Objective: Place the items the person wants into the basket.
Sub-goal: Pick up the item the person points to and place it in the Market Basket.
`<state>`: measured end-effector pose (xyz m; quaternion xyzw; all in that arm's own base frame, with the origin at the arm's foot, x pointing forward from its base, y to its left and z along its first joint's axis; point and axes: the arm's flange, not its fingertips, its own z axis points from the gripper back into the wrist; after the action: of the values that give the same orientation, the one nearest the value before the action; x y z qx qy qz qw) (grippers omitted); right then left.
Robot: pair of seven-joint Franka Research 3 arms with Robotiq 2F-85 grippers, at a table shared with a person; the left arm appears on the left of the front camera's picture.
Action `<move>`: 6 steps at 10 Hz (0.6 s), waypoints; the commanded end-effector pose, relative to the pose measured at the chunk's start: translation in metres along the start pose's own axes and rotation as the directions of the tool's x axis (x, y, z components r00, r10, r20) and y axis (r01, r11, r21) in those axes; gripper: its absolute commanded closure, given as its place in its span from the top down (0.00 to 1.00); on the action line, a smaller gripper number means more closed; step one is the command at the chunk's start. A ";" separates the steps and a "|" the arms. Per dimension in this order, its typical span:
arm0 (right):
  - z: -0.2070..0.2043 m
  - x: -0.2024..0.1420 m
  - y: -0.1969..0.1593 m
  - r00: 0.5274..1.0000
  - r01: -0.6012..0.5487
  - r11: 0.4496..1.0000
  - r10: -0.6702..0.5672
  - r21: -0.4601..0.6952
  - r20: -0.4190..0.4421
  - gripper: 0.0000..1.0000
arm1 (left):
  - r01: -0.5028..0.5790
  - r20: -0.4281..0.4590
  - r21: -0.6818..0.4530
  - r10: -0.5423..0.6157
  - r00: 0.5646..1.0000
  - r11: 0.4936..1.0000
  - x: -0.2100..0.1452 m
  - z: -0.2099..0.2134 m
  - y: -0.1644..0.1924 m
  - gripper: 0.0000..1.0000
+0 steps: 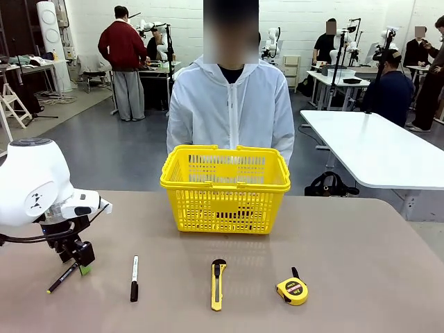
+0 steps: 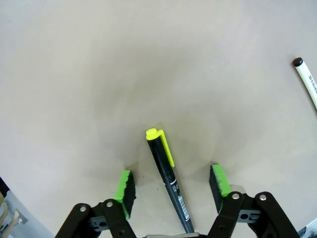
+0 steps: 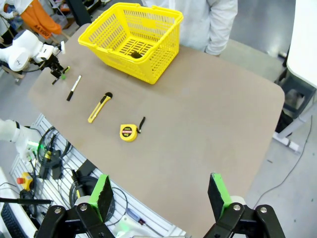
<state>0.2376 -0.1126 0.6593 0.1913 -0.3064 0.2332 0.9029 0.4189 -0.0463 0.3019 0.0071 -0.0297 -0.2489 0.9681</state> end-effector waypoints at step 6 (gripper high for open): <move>-0.003 -0.004 0.000 1.000 -0.002 1.000 0.002 0.003 0.000 1.00 | -0.010 -0.026 0.006 0.011 1.000 1.000 -0.030 -0.010 -0.008 0.00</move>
<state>0.2376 -0.1126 0.6593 0.1913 -0.3064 0.2332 0.9029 0.4235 -0.0458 0.3087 0.0078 -0.0341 -0.2477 0.9682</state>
